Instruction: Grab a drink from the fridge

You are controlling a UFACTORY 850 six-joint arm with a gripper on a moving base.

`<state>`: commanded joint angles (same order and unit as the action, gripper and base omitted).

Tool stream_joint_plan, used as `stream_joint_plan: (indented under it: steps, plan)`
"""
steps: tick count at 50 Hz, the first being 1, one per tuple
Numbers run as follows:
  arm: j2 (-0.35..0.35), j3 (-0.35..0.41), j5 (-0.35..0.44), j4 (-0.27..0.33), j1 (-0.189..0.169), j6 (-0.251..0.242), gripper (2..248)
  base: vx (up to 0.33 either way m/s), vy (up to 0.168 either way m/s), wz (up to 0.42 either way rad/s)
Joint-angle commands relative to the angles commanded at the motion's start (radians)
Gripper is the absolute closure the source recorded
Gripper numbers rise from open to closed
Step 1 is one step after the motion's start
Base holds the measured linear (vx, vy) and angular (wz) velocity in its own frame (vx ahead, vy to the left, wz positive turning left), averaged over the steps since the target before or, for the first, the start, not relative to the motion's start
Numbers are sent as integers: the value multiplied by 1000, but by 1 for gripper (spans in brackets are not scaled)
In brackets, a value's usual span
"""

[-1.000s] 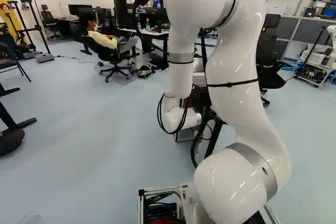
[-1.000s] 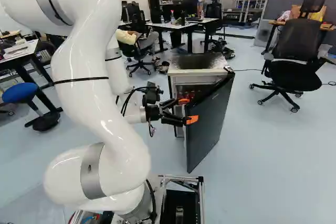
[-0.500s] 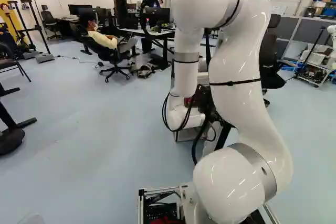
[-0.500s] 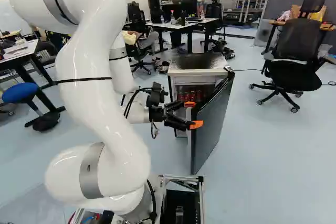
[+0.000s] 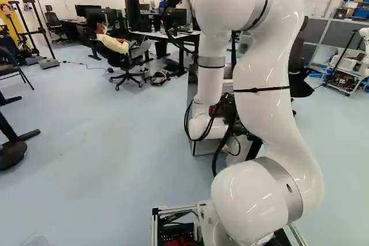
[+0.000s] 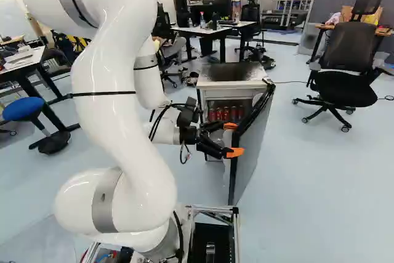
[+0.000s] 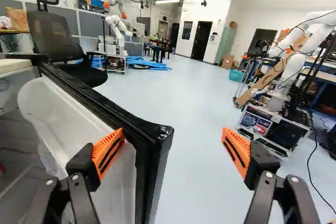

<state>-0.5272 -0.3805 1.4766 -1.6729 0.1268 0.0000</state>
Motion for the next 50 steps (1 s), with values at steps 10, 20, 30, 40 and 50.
stream_joint_plan:
  steps: [10,20,30,40,50]
  plan:
    - [-3,-17,6,-16,-38,0,3,0,0,0]
    - [-8,-47,10,-30,-81,0,3,0,0,0]
    - [-14,-78,10,-30,-124,0,3,0,0,0]
    - [-22,-110,10,-30,-166,0,3,0,0,0]
    - [-31,-144,10,-30,-209,0,3,0,0,0]
